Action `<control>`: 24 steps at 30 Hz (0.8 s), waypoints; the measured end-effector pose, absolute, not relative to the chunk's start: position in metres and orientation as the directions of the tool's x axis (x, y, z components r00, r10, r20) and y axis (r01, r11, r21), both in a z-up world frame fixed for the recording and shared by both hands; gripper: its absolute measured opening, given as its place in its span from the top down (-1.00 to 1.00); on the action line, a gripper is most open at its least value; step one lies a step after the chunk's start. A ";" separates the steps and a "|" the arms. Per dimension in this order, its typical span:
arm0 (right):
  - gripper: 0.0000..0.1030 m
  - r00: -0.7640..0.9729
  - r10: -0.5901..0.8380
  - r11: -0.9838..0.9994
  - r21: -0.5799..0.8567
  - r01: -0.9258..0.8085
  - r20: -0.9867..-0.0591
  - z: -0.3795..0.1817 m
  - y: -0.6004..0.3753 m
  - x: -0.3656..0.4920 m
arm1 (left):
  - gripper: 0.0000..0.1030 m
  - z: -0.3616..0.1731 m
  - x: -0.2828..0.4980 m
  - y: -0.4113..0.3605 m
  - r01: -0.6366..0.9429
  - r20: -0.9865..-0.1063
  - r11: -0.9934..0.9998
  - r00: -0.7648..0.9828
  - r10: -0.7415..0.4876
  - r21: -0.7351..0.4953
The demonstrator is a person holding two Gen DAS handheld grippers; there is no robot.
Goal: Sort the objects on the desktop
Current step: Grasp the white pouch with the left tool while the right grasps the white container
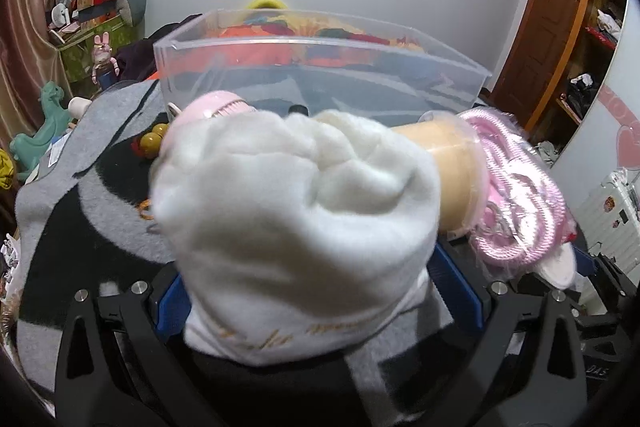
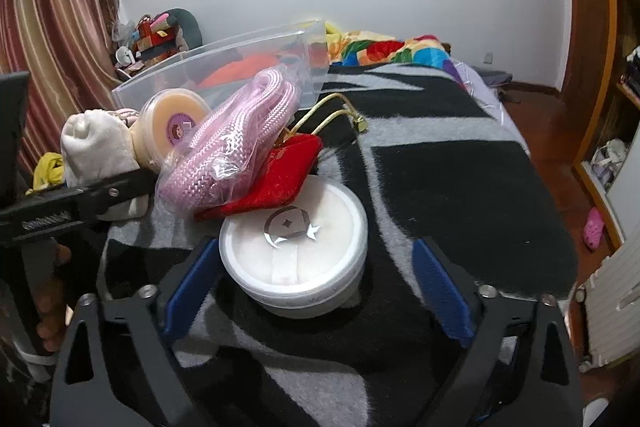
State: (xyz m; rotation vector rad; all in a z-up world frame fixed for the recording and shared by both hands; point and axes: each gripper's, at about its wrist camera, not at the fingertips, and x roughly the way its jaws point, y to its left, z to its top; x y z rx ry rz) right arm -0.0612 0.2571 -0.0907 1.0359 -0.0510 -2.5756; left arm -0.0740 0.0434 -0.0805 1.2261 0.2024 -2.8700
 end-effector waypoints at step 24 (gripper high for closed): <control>-0.23 -0.762 -0.288 -0.956 0.128 0.264 -0.580 -0.055 0.285 -0.054 | -0.37 -0.046 -0.025 -0.002 0.018 -0.623 -0.977 -0.772 0.121 -0.212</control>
